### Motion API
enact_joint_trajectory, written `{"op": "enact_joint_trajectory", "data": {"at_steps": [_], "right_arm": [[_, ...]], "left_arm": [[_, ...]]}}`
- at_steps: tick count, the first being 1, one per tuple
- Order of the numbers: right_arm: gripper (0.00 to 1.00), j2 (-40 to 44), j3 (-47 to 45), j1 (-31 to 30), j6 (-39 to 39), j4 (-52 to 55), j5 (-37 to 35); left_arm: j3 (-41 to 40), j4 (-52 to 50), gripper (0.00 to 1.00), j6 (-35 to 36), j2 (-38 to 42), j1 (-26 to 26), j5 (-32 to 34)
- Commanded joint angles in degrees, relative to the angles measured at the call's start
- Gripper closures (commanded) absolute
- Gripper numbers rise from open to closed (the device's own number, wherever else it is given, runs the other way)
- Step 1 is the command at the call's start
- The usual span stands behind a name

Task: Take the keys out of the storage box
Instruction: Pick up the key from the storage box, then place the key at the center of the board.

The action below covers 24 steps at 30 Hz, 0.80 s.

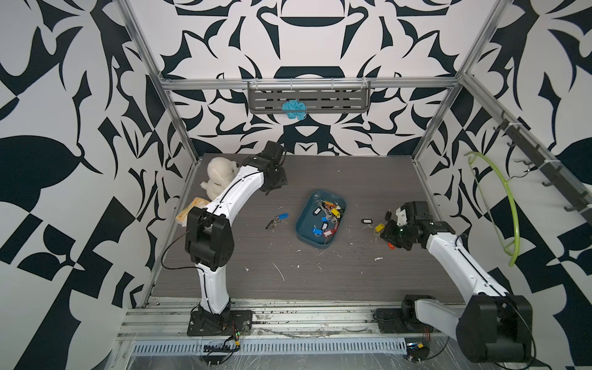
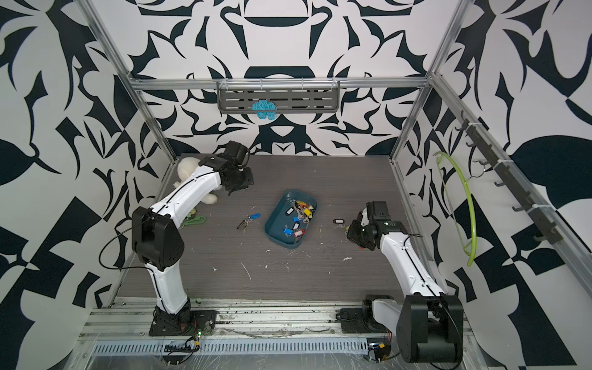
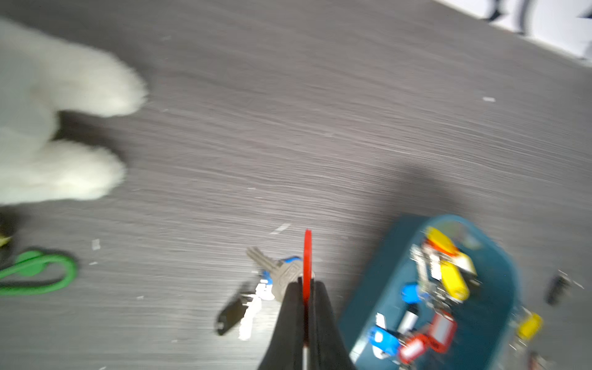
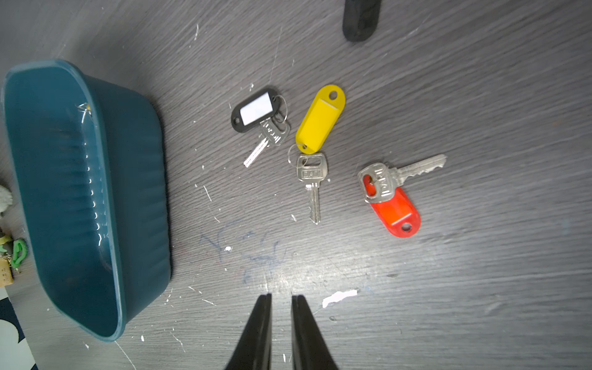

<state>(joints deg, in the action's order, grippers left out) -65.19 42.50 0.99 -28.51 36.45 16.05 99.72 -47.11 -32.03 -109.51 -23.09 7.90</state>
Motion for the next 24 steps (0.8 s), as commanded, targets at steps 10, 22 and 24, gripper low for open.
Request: {"op": "enact_joint_trajectory", "data": {"at_steps": [10,22,24], "right_arm": [[0.76,-0.1,0.7,-2.3,-0.4,0.4,-0.1],[0.48,-7.1,10.6,-15.3,-4.5,0.0,-5.1],[0.48,-9.4,14.0,-17.7,-5.5,-0.6,-5.5]], "left_arm": [[-6.5,5.1,1.00,2.3,-8.2,2.2,-3.8],[-9.7,7.8,0.00,2.2,-6.9,2.2,-5.3],[-10.7,8.1,0.01,2.5,-4.9,2.2,-4.9]]}}
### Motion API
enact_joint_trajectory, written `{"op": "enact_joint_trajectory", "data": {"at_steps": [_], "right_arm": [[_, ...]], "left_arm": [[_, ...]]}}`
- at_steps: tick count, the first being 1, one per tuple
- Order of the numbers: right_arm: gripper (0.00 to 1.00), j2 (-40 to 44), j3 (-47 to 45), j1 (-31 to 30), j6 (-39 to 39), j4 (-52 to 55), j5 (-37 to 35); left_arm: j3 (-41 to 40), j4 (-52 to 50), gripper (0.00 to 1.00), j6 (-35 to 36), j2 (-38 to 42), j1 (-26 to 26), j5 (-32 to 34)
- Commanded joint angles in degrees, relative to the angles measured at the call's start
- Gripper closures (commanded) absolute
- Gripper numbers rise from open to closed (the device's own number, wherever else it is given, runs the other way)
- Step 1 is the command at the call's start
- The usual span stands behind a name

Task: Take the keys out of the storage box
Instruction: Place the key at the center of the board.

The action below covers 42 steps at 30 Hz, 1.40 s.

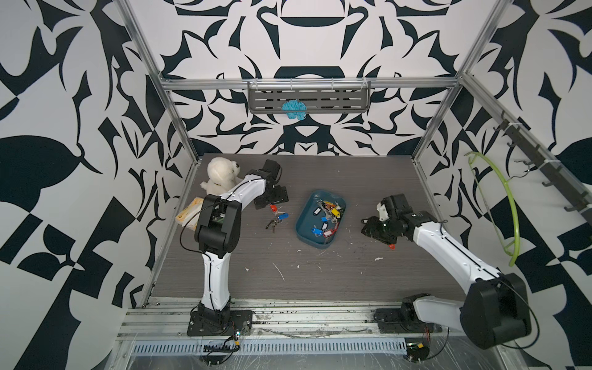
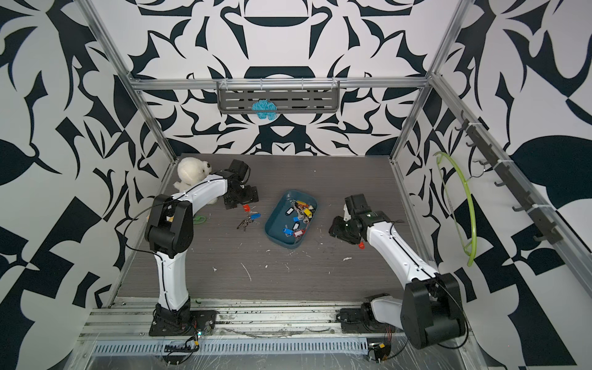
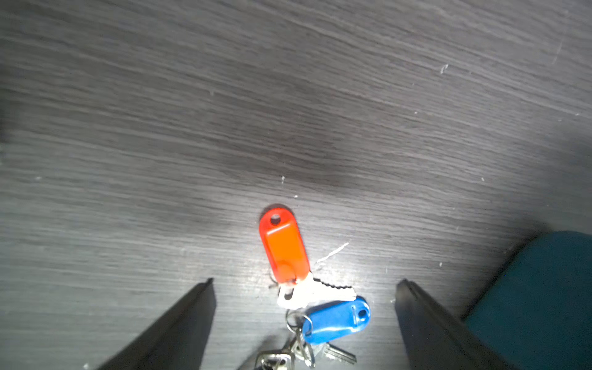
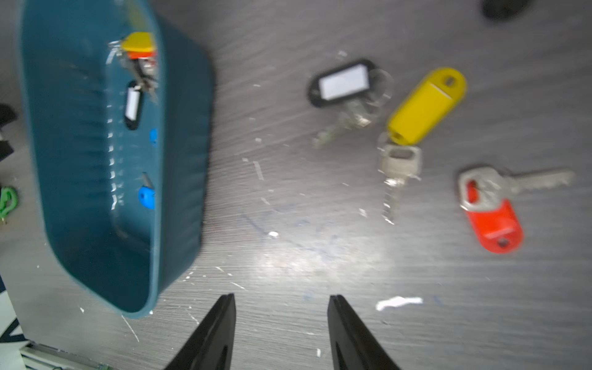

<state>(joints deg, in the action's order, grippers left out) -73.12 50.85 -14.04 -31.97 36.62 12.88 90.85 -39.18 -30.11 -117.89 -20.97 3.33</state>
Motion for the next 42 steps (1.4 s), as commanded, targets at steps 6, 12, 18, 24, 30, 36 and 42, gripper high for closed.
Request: {"op": "enact_joint_trajectory", "data": {"at_steps": [6,12,18,24,30,36,42], "right_arm": [[0.49,-11.3,17.9,-8.3,-3.6,-0.3,-3.8],[0.49,-24.8,30.9,-12.8,-5.0,1.9,-3.8],[0.49,-38.2,41.8,-15.1,-8.2,3.1,-2.6],[0.49,-47.9,51.3,-16.4,-9.0,7.4,-4.3],[0.49,-52.7,55.7,-16.5,-10.7,10.9,-6.3],[0.47,-56.8,59.9,-16.6,-11.1,15.1,-8.6],[0.47,-60.9,64.4,-16.8,-10.9,18.6,-10.1]], "left_arm": [[-7.6,3.4,0.01,1.6,12.5,0.1,1.6],[-16.4,10.4,0.01,2.2,22.5,0.1,-0.1],[-21.3,14.1,0.01,3.1,27.2,0.0,-3.1],[-22.6,14.1,0.01,5.9,28.6,0.0,-4.0],[-23.8,15.1,0.01,7.0,28.8,0.0,-5.2],[-24.7,16.0,0.01,7.3,28.5,0.0,-6.1],[-24.9,16.4,0.02,7.3,28.0,0.0,-6.9]]}}
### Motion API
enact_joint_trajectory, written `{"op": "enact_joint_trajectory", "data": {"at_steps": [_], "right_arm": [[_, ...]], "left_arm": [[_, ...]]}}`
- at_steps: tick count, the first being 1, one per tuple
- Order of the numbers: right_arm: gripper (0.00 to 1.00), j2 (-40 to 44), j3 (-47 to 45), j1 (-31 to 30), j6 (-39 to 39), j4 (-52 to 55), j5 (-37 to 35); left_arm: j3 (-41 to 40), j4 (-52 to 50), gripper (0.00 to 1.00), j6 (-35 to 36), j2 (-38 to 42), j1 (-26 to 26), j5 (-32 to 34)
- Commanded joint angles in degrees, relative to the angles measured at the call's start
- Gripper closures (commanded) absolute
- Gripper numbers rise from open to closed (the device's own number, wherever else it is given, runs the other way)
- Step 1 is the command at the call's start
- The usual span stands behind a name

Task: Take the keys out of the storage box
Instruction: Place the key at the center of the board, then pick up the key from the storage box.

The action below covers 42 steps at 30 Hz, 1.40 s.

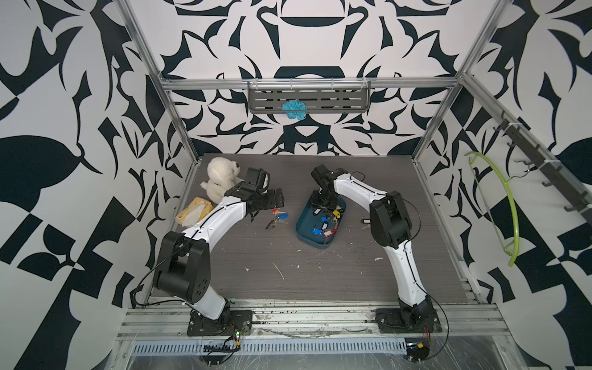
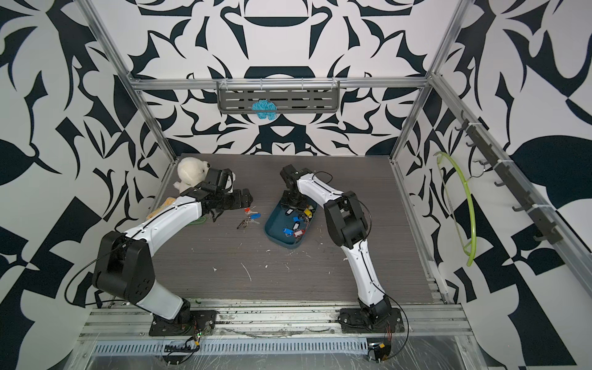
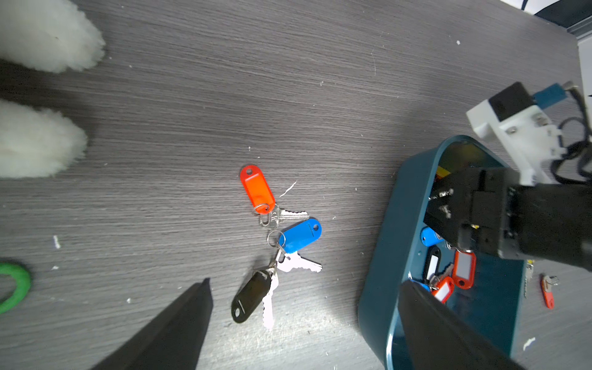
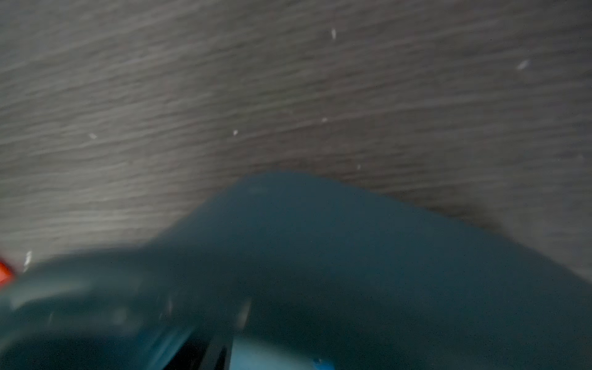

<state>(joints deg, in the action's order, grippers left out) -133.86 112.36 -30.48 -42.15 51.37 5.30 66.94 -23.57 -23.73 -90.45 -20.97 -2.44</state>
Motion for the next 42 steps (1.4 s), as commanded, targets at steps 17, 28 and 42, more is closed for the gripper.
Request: {"op": "enact_joint_trajectory", "data": {"at_steps": [17,28,42], "right_arm": [[0.93,-1.3,0.1,-1.9,1.1,5.1,-7.9],[1.00,9.3,-9.8,-1.9,0.5,0.5,-9.1],[1.00,19.1,-11.4,-1.9,1.9,-0.2,-8.8]], "left_arm": [[-1.3,1.5,0.02,0.5,-0.9,0.0,-2.5],[-1.6,1.9,0.03,-0.4,-0.6,-0.1,-3.2],[-1.7,1.6,0.04,-1.3,0.4,-2.4,-2.4]]}}
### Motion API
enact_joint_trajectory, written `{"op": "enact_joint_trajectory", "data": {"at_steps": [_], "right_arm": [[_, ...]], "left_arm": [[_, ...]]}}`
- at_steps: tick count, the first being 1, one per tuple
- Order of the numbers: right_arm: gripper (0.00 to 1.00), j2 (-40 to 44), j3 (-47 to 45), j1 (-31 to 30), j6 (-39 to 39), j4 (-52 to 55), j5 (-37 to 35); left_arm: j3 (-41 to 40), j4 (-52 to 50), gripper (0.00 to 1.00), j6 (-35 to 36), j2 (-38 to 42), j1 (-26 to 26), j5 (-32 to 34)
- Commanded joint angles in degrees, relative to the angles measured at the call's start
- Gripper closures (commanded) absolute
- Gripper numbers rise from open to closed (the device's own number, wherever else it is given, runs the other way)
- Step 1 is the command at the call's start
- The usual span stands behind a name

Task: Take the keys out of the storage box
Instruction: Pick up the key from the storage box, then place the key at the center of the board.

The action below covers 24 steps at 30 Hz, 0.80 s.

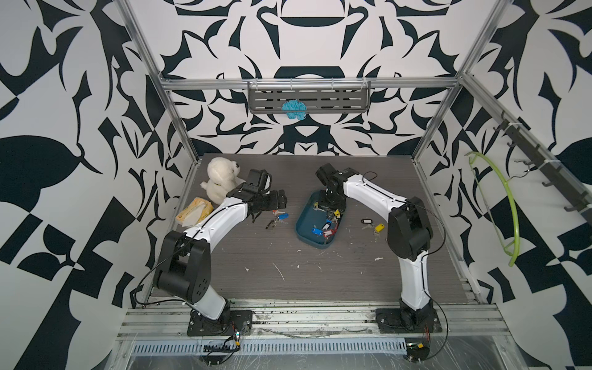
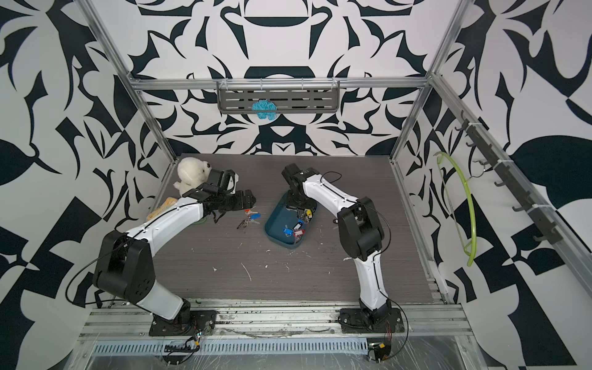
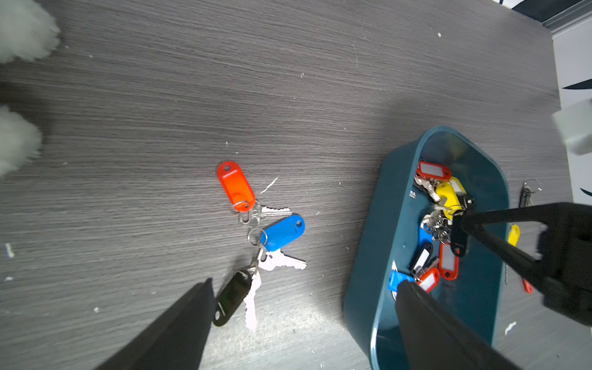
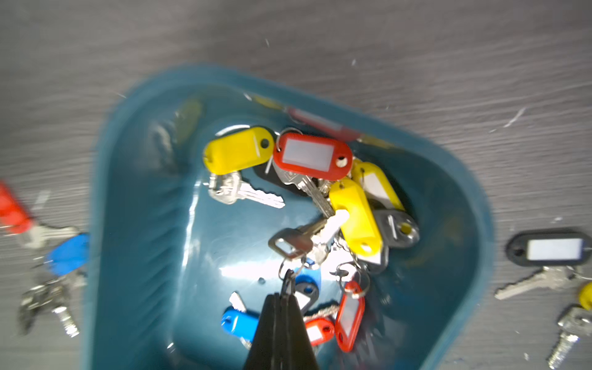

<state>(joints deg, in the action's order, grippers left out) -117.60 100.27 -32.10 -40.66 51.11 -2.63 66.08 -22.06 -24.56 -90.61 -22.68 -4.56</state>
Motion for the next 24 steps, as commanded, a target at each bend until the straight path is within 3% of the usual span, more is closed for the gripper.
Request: {"op": "enact_joint_trajectory", "data": {"at_steps": [1,13,24], "right_arm": [[1.00,3.4,0.7,-0.3,0.5,-0.1,-0.7],[1.00,10.2,0.2,1.2,1.9,0.4,-0.6],[1.00,15.6,-8.9,16.5,7.0,-0.2,0.0]], "left_arm": [[-0.9,0.0,0.04,-0.6,0.6,-0.9,-0.1],[0.5,-1.1,0.04,-1.1,0.7,-3.7,0.9],[4.3,-3.9,0.04,-0.5,0.3,-8.0,2.1]]}}
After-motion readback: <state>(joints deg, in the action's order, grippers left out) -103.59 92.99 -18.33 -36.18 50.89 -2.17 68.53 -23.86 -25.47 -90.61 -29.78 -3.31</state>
